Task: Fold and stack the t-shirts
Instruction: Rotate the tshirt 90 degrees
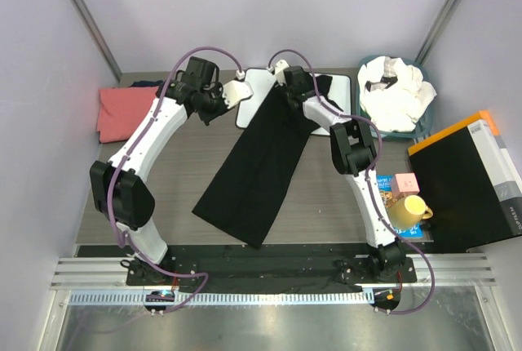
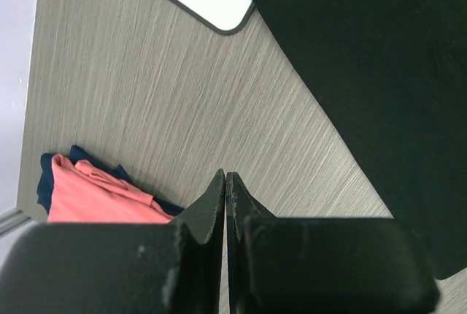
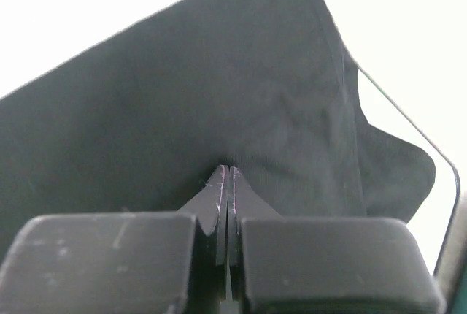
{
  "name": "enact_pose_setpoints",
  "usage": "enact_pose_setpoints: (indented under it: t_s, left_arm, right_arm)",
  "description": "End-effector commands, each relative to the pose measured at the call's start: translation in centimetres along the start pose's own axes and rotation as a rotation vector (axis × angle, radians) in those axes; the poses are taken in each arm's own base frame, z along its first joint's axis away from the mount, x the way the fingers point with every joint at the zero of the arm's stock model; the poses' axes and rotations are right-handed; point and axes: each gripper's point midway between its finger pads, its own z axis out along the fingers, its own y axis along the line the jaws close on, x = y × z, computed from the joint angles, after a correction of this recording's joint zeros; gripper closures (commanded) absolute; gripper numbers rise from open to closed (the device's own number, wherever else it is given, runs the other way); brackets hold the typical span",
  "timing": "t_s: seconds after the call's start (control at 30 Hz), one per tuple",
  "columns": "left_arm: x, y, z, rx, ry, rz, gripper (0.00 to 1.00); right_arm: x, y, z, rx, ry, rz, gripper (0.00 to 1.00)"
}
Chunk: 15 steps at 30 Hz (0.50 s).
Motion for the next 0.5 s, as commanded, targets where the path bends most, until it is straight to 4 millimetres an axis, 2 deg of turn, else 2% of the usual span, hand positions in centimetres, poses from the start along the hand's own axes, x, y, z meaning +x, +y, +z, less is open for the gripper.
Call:
enact_pose_setpoints:
  t_s: [0.0,0.07,0.4,0.47]
  left_arm:
    - [-0.1,0.8,-0.9,-0.043,0.009,0.011,1.00]
    - [0.0,1.2,-0.9,-0.056,0.022,0.013,1.00]
    - [-0.6,3.8,0.0,-0.106,0.049,0.044,1.00]
    - [-0.6,3.9,-0.1,-0.108,0.053,0.041,1.00]
  right_arm:
    - [-3.7,-0.6,0.5,0.017,-0.078,0.024,0.99]
    - [-4.2,0.0,0.6,-0.005,-0.096,0.006,0.99]
    - [-4.0,4.7,1.3,-0.164,-0.126,-0.045,0.99]
    - [-3.4,5.7,1.7,-0.192,-0.116,-0.042,0.99]
